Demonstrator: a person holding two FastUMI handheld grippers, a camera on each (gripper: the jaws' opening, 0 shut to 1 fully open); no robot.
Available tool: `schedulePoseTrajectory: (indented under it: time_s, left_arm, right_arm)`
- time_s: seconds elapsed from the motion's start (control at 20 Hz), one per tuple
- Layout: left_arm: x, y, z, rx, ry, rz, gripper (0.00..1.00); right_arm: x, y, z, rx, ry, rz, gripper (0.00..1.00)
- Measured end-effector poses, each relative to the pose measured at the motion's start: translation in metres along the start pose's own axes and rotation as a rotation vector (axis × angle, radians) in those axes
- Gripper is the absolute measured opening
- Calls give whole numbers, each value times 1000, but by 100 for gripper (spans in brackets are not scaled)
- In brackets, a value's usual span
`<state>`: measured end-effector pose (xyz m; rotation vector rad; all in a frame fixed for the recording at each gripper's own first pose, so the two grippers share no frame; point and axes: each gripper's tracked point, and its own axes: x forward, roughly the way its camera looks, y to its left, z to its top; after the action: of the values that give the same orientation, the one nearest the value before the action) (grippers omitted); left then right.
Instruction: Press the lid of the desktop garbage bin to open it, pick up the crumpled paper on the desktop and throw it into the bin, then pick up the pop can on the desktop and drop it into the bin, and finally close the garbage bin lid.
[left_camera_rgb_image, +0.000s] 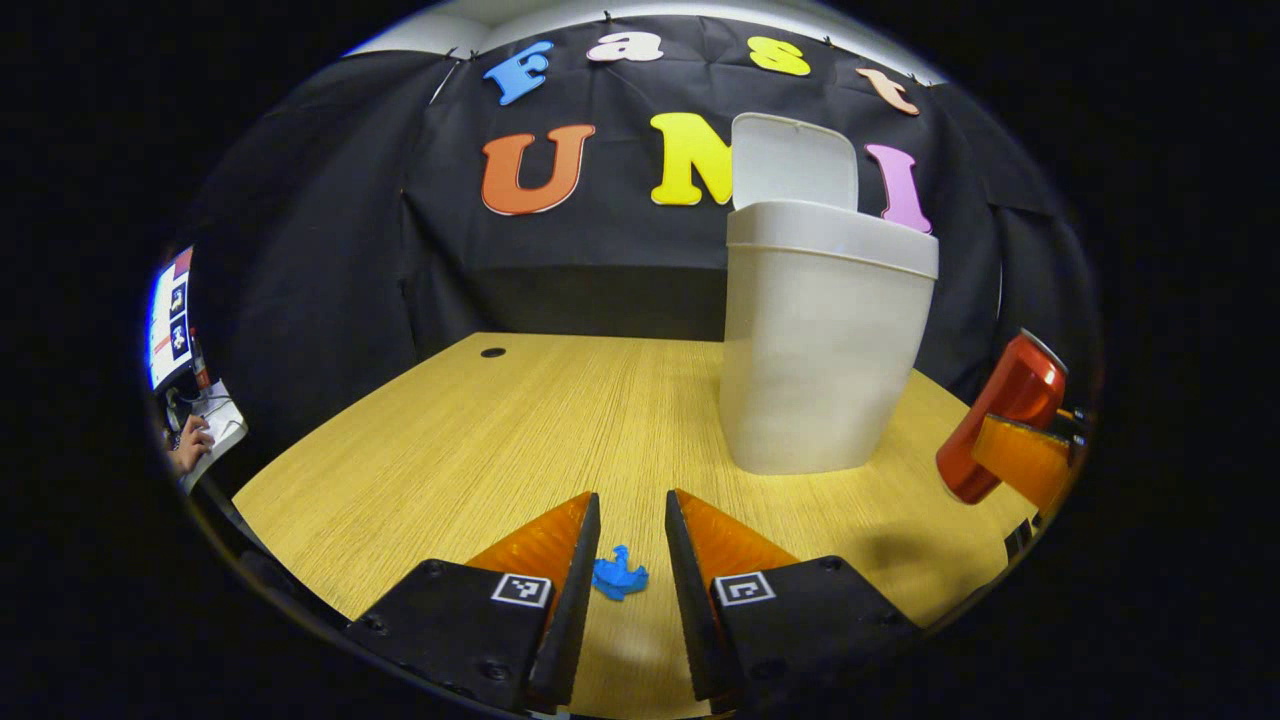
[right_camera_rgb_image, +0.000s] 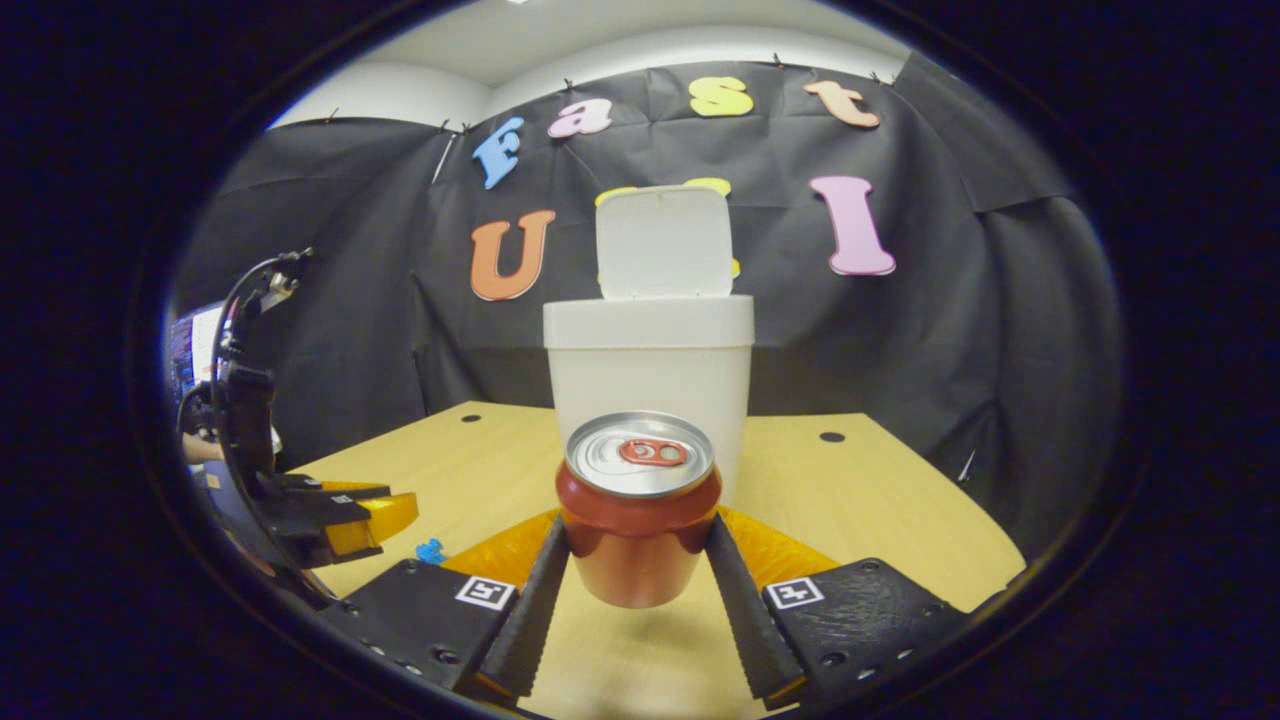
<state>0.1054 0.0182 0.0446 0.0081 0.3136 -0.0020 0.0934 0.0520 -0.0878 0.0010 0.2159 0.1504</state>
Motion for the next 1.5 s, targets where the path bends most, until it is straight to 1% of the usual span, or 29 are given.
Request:
schedulePoseTrajectory:
  time_s: [0.1,0.3,0.45,0.5,0.55,0.7,0.8,0.9,1.0,1.1,1.2,1.25,1.4,1.45,1.5]
  left_arm:
    - [-14,2,13,13,-57,42,45]
    - [-33,-2,27,-42,-106,52,45]
    - [-40,-3,61,-13,-182,103,45]
    - [-41,-3,70,-10,-196,105,45]
    - [-42,-7,75,-3,-193,105,45]
    - [-45,-4,92,16,-221,153,44]
    - [-46,-12,107,3,-248,155,45]
    - [-43,-19,126,-11,-260,157,45]
    - [-39,-22,143,-40,-247,169,45]
    - [-32,-39,174,-58,-265,132,44]
    - [-19,-49,212,-31,-313,121,44]
    - [-12,-52,224,-27,-318,124,44]
    - [16,-64,244,-33,-303,95,44]
    - [24,-68,247,-20,-295,84,44]
    - [29,-68,250,-10,-298,84,49]
  right_arm:
    - [-9,-29,14,-9,7,-56,76]
    - [-24,-40,24,-39,-29,-26,76]
    - [-28,-43,28,-35,-51,3,77]
    - [-28,-43,27,-25,-46,14,77]
    - [-29,-43,26,-15,-44,30,77]
    - [-35,-48,38,29,-67,79,77]
    - [-40,-63,43,48,-80,82,76]
    - [-42,-85,51,64,-98,46,76]
    - [-46,-97,54,82,-102,25,76]
    - [-51,-101,58,78,-112,28,76]
    - [-54,-107,60,58,-127,20,76]
    - [-54,-110,61,55,-132,16,76]
    - [-55,-119,63,80,-141,18,75]
    - [-54,-122,63,93,-141,18,75]
    - [-54,-126,64,103,-141,15,77]
